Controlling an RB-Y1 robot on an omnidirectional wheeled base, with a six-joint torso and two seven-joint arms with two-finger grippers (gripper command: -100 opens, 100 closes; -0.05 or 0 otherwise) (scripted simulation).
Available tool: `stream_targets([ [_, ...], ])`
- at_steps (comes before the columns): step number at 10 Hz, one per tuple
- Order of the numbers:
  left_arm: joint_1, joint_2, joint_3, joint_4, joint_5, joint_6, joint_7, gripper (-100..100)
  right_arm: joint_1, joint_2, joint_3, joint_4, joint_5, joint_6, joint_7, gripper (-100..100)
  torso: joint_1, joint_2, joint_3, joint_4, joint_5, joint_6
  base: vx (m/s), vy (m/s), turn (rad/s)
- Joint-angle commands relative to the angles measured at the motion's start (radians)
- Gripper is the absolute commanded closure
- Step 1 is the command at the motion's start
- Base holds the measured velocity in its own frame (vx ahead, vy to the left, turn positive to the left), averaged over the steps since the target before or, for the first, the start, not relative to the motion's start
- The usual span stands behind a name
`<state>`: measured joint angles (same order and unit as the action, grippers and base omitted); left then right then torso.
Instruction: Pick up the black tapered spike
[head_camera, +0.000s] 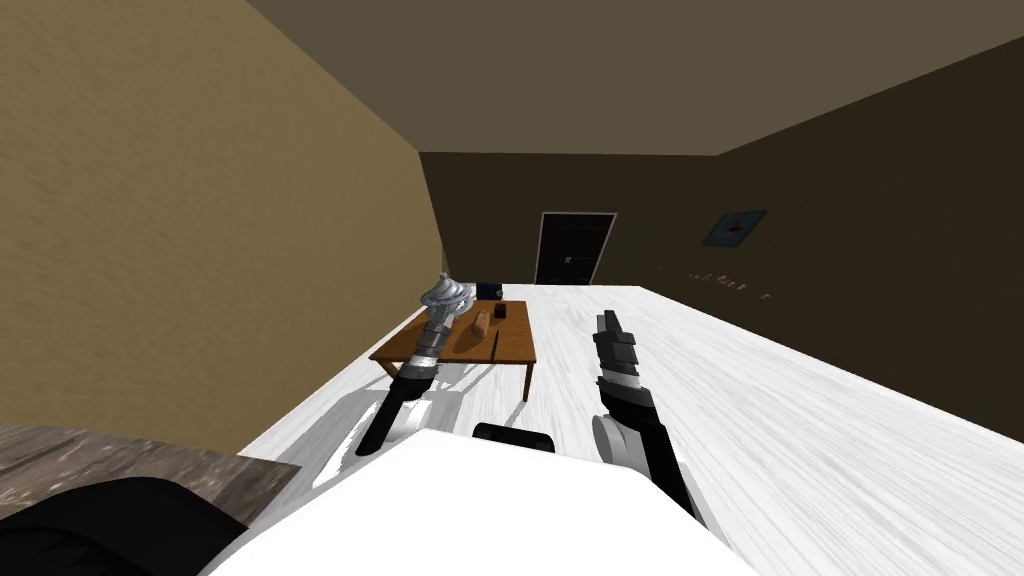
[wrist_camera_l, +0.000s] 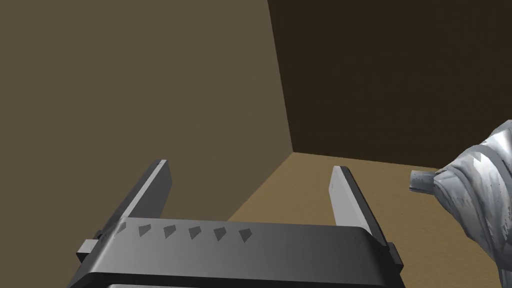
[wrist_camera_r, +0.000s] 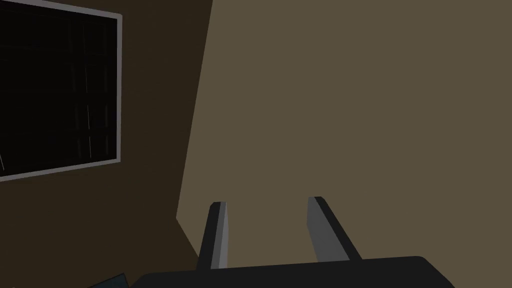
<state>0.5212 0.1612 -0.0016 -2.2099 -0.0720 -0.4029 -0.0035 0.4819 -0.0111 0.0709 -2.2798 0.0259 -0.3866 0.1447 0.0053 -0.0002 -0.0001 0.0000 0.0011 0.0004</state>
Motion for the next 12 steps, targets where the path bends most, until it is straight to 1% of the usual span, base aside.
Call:
stream_targets([
  [1, 0.006, 0.018, -0.005, 0.009, -0.031, -0.005, -0.009, -100, 0.0, 0.0, 0.0, 0.0, 0.0, 0.0, 0.0, 0, 0.0, 0.0, 0.0, 0.0, 0.0, 0.0, -0.004, 0.056, -0.121],
  [2, 0.019, 0.046, -0.018, 0.016, -0.069, -0.007, -0.024, -100, 0.0, 0.0, 0.0, 0.0, 0.0, 0.0, 0.0, 0, -0.001, 0.0, 0.0, 0.0, 0.0, -0.001, -0.001, 0.034, -0.314],
  [3, 0.032, 0.075, -0.032, 0.025, -0.097, -0.008, -0.04, -100, 0.0, 0.0, 0.0, 0.0, 0.0, 0.0, 0.0, 0, -0.002, 0.0, 0.0, 0.0, 0.0, 0.0, -0.014, 0.063, -0.383],
  [4, 0.032, 0.075, -0.032, 0.025, -0.119, -0.008, -0.04, -100, 0.0, 0.0, 0.0, 0.0, 0.0, 0.0, 0.0, 0, -0.001, 0.0, 0.0, 0.0, 0.0, 0.0, -0.011, 0.059, -0.256],
  [5, 0.046, 0.104, -0.046, 0.035, -0.154, -0.01, -0.057, -100, 0.0, 0.0, 0.0, 0.0, 0.0, 0.0, 0.0, 0, -0.001, 0.0, 0.0, 0.0, 0.0, -0.001, -0.003, 0.049, -0.326],
  [6, 0.046, 0.104, -0.046, 0.035, -0.167, -0.01, -0.057, -100, 0.0, 0.0, 0.0, 0.0, 0.0, 0.0, 0.0, 0, -0.001, -0.001, 0.0, 0.0, 0.0, 0.0, -0.002, 0.043, -0.205],
  [7, 0.06, 0.135, -0.062, 0.046, -0.206, -0.011, -0.074, -100, 0.0, 0.0, 0.0, 0.0, 0.0, 0.0, 0.0, 0, -0.002, -0.001, 0.0, 0.0, 0.0, -0.001, -0.005, 0.039, -0.406],
  [8, 0.06, 0.135, -0.062, 0.046, -0.218, -0.011, -0.074, -100, 0.0, 0.0, 0.0, 0.0, 0.0, 0.0, 0.0, 0, -0.002, -0.001, 0.0, 0.0, 0.0, 0.0, -0.005, 0.044, -0.21],
  [9, 0.075, 0.166, -0.079, 0.058, -0.258, -0.012, -0.092, -100, 0.0, 0.0, 0.0, 0.0, 0.0, 0.0, 0.0, 0, -0.002, -0.001, 0.0, 0.0, 0.0, -0.001, -0.003, 0.042, -0.376],
  [10, 0.075, 0.166, -0.079, 0.058, -0.271, -0.012, -0.092, -100, 0.0, 0.0, 0.0, 0.0, 0.0, 0.0, 0.0, 0, -0.002, -0.001, -0.001, 0.0, 0.0, 0.0, -0.007, 0.045, -0.214],
  [11, 0.089, 0.197, -0.097, 0.072, -0.308, -0.012, -0.109, -100, 0.0, 0.0, 0.0, 0.0, 0.0, 0.0, 0.0, 0, -0.002, -0.001, -0.001, 0.0, 0.0, -0.001, -0.002, 0.048, -0.339],
  [12, 0.089, 0.197, -0.097, 0.072, -0.327, -0.012, -0.109, -100, 0.0, 0.0, 0.0, 0.0, 0.0, 0.0, 0.0, 0, -0.002, -0.001, -0.001, 0.0, 0.0, 0.0, -0.003, 0.044, -0.202],
])
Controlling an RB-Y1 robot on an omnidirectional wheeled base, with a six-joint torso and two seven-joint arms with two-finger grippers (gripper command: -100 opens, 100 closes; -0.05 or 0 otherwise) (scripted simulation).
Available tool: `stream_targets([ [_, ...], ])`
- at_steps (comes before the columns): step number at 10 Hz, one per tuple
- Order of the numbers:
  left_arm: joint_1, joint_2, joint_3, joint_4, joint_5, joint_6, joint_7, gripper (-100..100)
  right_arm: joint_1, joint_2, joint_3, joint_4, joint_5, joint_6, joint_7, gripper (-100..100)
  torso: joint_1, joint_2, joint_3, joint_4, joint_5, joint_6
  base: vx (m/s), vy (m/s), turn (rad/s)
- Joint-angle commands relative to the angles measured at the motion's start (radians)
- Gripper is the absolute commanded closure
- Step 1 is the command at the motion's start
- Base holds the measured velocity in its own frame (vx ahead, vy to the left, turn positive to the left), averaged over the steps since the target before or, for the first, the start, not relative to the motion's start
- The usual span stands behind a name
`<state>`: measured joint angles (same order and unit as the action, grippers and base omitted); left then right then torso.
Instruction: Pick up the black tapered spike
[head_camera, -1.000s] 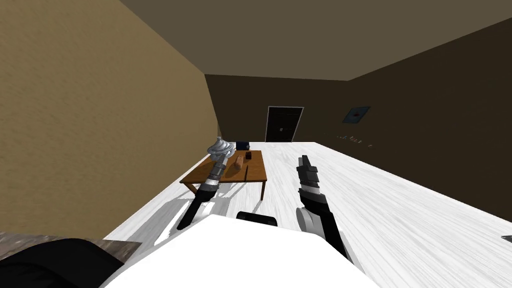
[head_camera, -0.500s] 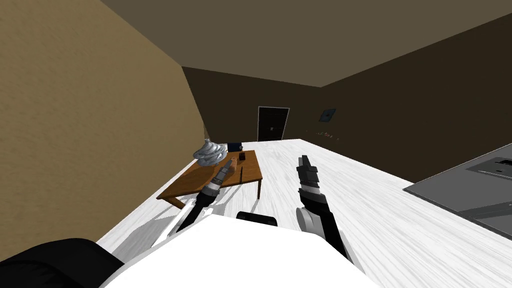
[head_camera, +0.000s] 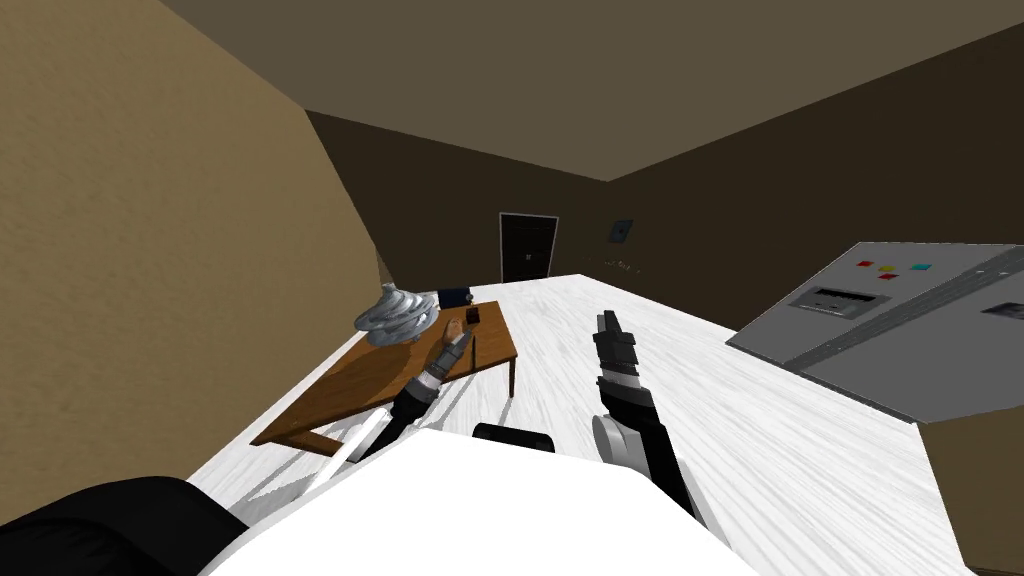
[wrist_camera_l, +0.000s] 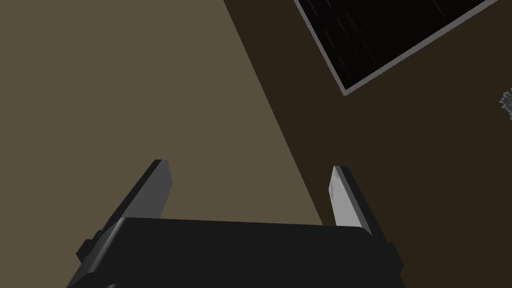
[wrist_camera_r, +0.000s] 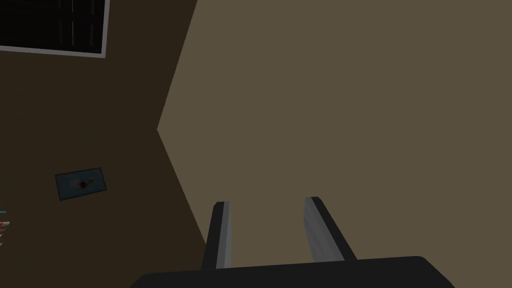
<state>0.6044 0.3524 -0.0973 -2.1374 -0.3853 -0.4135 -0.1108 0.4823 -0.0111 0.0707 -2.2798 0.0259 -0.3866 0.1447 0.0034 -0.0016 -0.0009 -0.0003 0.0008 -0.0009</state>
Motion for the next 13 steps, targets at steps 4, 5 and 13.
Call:
stream_targets([
  [4, 0.034, 0.07, -0.04, 0.03, -0.128, -0.002, -0.038, -100, 0.0, 0.0, 0.0, 0.0, 0.0, 0.0, 0.0, 0, 0.0, 0.0, 0.0, 0.0, 0.0, 0.001, -0.006, 0.04, -0.311],
  [5, 0.047, 0.102, -0.06, 0.047, -0.157, -0.001, -0.056, -100, 0.0, 0.0, 0.0, 0.0, 0.0, 0.0, 0.0, 0, 0.0, 0.0, 0.0, 0.0, 0.0, 0.0, -0.008, 0.043, -0.431],
  [13, 0.082, 0.202, -0.126, 0.109, -0.376, 0.006, -0.109, -100, 0.0, 0.0, 0.0, 0.0, 0.0, 0.0, 0.0, 0, 0.0, -0.001, -0.001, 0.0, 0.0, -0.001, -0.001, 0.034, -0.241],
])
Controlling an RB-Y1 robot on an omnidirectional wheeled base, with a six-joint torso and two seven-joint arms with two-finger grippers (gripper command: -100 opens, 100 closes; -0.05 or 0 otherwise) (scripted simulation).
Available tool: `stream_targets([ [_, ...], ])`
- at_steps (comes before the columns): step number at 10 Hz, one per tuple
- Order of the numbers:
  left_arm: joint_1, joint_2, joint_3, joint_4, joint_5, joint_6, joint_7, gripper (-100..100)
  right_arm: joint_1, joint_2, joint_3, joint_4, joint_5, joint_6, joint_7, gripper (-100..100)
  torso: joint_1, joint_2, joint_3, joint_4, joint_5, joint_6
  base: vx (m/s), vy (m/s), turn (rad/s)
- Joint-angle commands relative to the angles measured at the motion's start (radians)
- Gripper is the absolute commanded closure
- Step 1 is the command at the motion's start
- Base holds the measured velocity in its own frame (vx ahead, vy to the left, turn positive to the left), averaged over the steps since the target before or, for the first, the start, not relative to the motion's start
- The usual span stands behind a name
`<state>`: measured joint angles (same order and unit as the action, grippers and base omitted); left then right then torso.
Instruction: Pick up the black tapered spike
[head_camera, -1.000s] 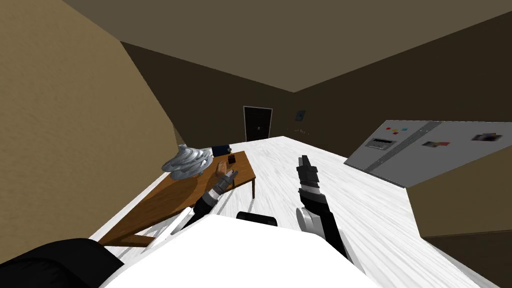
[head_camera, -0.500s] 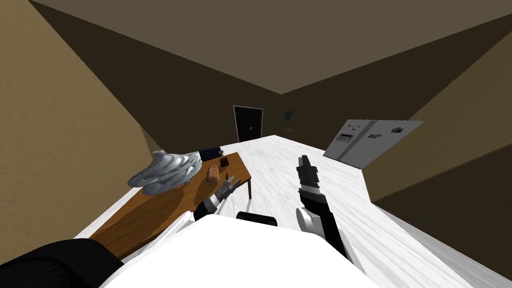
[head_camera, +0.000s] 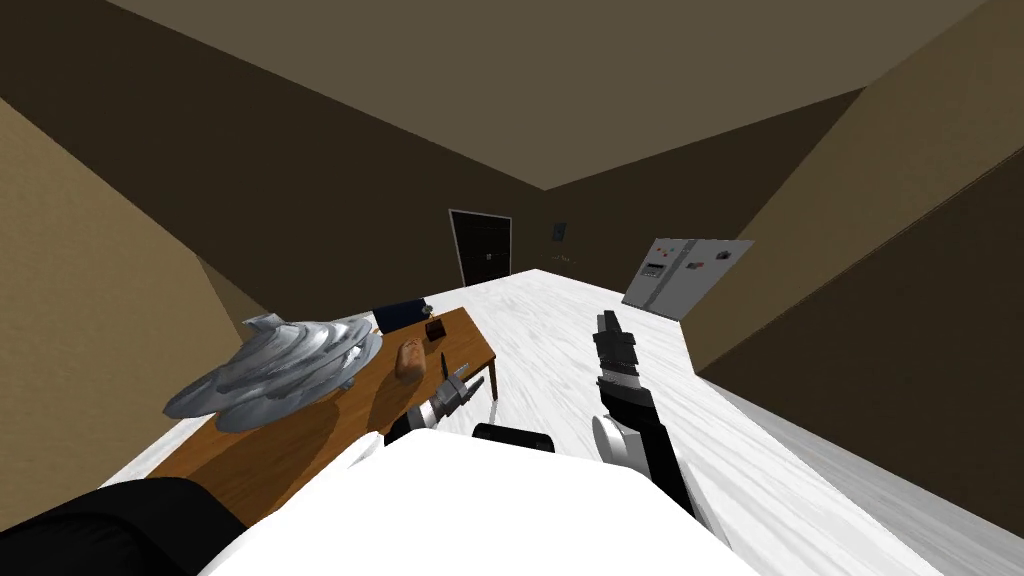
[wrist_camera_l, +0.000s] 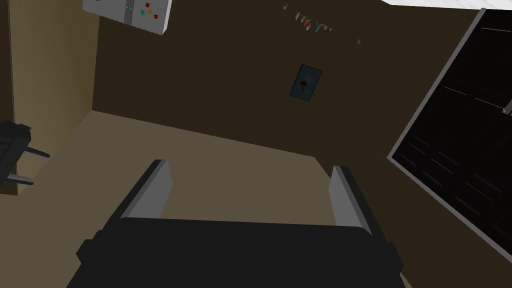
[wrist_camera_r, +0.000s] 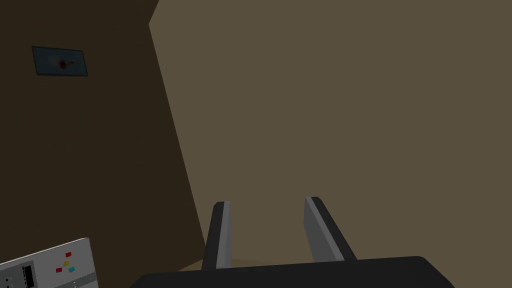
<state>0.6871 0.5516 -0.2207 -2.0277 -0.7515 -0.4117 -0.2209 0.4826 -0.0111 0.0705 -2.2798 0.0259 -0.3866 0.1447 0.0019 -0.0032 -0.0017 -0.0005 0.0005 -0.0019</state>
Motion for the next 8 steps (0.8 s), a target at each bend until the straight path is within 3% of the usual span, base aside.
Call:
stream_targets([
  [1, 0.009, 0.036, -0.025, 0.022, -0.05, 0.008, -0.015, -100, 0.0, 0.0, 0.0, 0.0, 0.0, 0.0, 0.0, 0, 0.0, 0.0, 0.0, 0.0, 0.0, 0.0, 0.006, 0.016, -0.361],
  [2, 0.009, 0.036, -0.025, 0.022, -0.072, 0.008, -0.015, -100, 0.0, 0.0, 0.0, 0.0, 0.0, 0.0, 0.0, 0, 0.0, 0.0, 0.0, 0.0, 0.0, 0.001, 0.004, 0.029, -0.239],
  [5, 0.025, 0.103, -0.073, 0.074, -0.165, 0.017, -0.045, -100, 0.0, 0.0, 0.0, 0.0, 0.0, 0.0, 0.0, 0, 0.001, -0.001, 0.0, 0.0, 0.0, 0.0, 0.014, 0.031, -0.293],
  [6, 0.025, 0.103, -0.073, 0.074, -0.19, 0.017, -0.045, -100, 0.0, 0.0, 0.0, 0.0, 0.0, 0.0, 0.0, 0, 0.001, -0.001, -0.001, 0.0, 0.0, 0.001, 0.016, 0.033, -0.192],
  [7, 0.032, 0.136, -0.097, 0.102, -0.221, 0.023, -0.059, -100, 0.0, 0.0, 0.0, 0.0, 0.0, 0.0, 0.0, 0, 0.001, -0.001, -0.001, 0.0, 0.0, 0.0, 0.018, 0.035, -0.363],
  [8, 0.032, 0.136, -0.097, 0.102, -0.244, 0.023, -0.059, -100, 0.0, 0.0, 0.0, 0.0, 0.0, 0.0, 0.0, 0, 0.002, -0.001, -0.001, 0.0, 0.0, 0.001, 0.02, 0.04, -0.154],
])
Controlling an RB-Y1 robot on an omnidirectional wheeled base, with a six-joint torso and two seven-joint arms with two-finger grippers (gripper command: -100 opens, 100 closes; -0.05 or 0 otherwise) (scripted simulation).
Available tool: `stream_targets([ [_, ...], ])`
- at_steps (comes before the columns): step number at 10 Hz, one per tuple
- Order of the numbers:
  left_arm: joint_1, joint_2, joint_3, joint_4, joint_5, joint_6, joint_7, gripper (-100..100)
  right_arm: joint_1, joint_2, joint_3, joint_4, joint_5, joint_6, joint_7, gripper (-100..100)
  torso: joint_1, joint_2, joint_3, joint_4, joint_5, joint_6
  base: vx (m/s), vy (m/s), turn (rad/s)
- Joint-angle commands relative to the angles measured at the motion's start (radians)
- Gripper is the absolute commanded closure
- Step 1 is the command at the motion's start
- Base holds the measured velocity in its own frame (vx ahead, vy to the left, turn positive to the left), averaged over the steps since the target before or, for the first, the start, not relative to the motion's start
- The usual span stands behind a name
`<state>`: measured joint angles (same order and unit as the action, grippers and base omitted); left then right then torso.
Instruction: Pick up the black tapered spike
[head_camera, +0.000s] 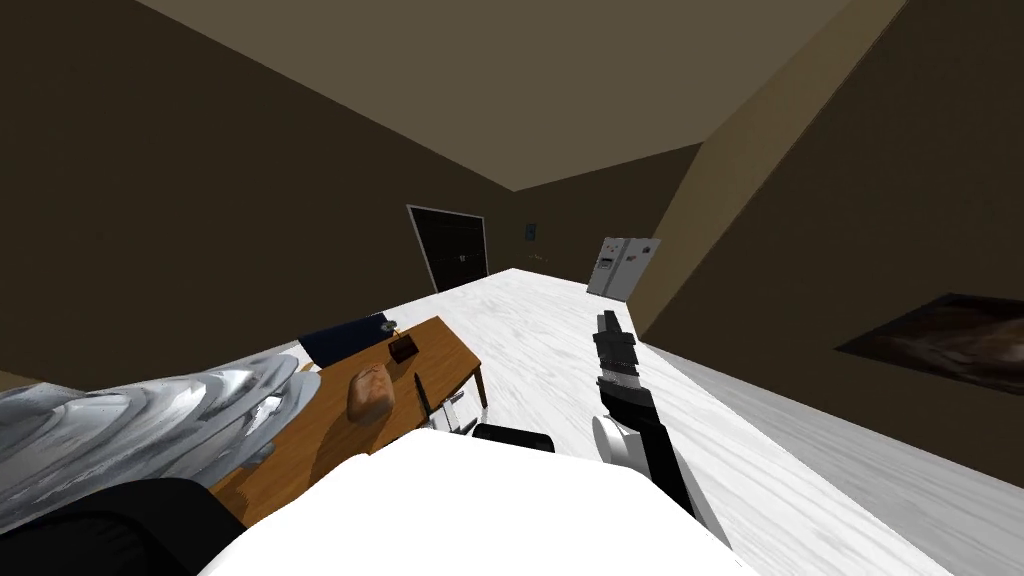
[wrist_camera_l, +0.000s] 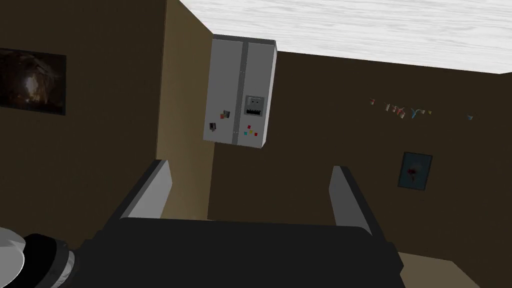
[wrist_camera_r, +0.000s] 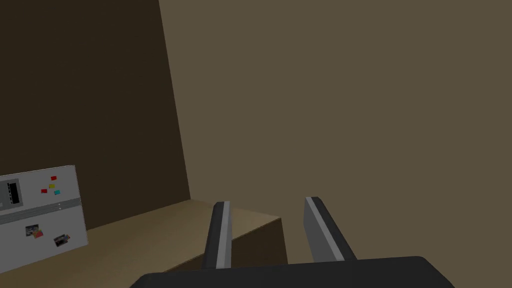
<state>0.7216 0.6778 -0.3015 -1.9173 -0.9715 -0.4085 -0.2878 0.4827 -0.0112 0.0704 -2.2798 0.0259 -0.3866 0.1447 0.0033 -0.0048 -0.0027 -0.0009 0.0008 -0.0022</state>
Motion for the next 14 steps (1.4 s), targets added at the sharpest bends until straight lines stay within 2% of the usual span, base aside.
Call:
stream_targets([
  [1, -0.003, 0.01, -0.016, -0.009, -0.038, 0.02, 0.008, -100, 0.0, 0.0, 0.0, 0.0, 0.0, 0.0, 0.0, 0, 0.0, 0.0, 0.0, 0.0, 0.0, 0.0, 0.009, 0.018, 0.052],
  [2, 0.003, 0.044, -0.041, 0.02, -0.073, 0.027, -0.006, -100, 0.0, 0.0, 0.0, 0.0, 0.0, 0.0, 0.0, 0, -0.001, 0.0, 0.0, 0.0, 0.0, 0.0, 0.018, 0.016, -0.287],
  [3, 0.003, 0.044, -0.041, 0.02, -0.099, 0.027, -0.006, -100, 0.0, 0.0, 0.0, 0.0, 0.0, 0.0, 0.0, 0, -0.001, 0.0, 0.0, 0.0, 0.0, 0.001, 0.016, 0.026, -0.193],
  [4, 0.007, 0.078, -0.065, 0.051, -0.129, 0.034, -0.018, -100, 0.0, 0.0, 0.0, 0.0, 0.0, 0.0, 0.0, 0, -0.001, 0.0, 0.0, 0.0, 0.0, 0.0, 0.019, 0.025, -0.266],
  [5, 0.007, 0.078, -0.065, 0.051, -0.158, 0.034, -0.018, -100, 0.0, 0.0, 0.0, 0.0, 0.0, 0.0, 0.0, 0, -0.001, 0.0, 0.0, 0.0, 0.0, 0.001, 0.023, 0.036, -0.189],
  [6, 0.01, 0.112, -0.09, 0.081, -0.193, 0.042, -0.03, -100, 0.0, 0.0, 0.0, 0.0, 0.0, 0.0, 0.0, 0, 0.0, -0.001, 0.0, 0.0, 0.0, 0.0, 0.04, 0.041, -0.362],
  [7, 0.01, 0.112, -0.09, 0.081, -0.217, 0.042, -0.03, -100, 0.0, 0.0, 0.0, 0.0, 0.0, 0.0, 0.0, 0, 0.0, -0.001, -0.001, 0.0, 0.0, 0.001, 0.031, 0.042, -0.127],
  [8, 0.012, 0.146, -0.114, 0.113, -0.248, 0.05, -0.04, -100, 0.0, 0.0, 0.0, 0.0, 0.0, 0.0, 0.0, 0, 0.0, -0.001, -0.001, 0.0, 0.0, 0.0, 0.035, 0.031, -0.282],
  [9, 0.012, 0.146, -0.114, 0.113, -0.274, 0.05, -0.04, -100, 0.0, 0.0, 0.0, 0.0, 0.0, 0.0, 0.0, 0, 0.0, -0.002, -0.001, 0.0, 0.0, 0.001, 0.029, 0.039, -0.124],
  [10, 0.013, 0.179, -0.138, 0.144, -0.311, 0.058, -0.05, -100, 0.0, 0.0, 0.0, 0.0, 0.0, 0.0, 0.0, 0, 0.0, -0.001, -0.001, 0.0, 0.0, 0.0, 0.033, 0.043, -0.221],
  [11, 0.013, 0.179, -0.138, 0.144, -0.329, 0.058, -0.05, -100, 0.0, 0.0, 0.0, 0.0, 0.0, 0.0, 0.0, 0, 0.0, -0.002, -0.001, 0.0, 0.0, 0.0, 0.026, 0.038, -0.124],
  [12, 0.013, 0.211, -0.161, 0.176, -0.371, 0.067, -0.059, -100, 0.0, 0.0, 0.0, 0.0, 0.0, 0.0, 0.0, 0, 0.0, -0.001, -0.001, 0.0, 0.0, 0.0, 0.046, 0.035, -0.216],
  [13, 0.013, 0.211, -0.161, 0.176, -0.383, 0.067, -0.059, -100, 0.0, 0.0, 0.0, 0.0, 0.0, 0.0, 0.0, 0, 0.0, -0.002, -0.001, 0.0, 0.0, 0.0, 0.041, 0.029, -0.152],
  [14, 0.013, 0.242, -0.184, 0.207, -0.429, 0.076, -0.067, -100, 0.0, 0.0, 0.0, 0.0, 0.0, 0.0, 0.0, 0, -0.001, -0.002, -0.001, 0.0, 0.0, 0.0, 0.044, 0.034, -0.25],
])
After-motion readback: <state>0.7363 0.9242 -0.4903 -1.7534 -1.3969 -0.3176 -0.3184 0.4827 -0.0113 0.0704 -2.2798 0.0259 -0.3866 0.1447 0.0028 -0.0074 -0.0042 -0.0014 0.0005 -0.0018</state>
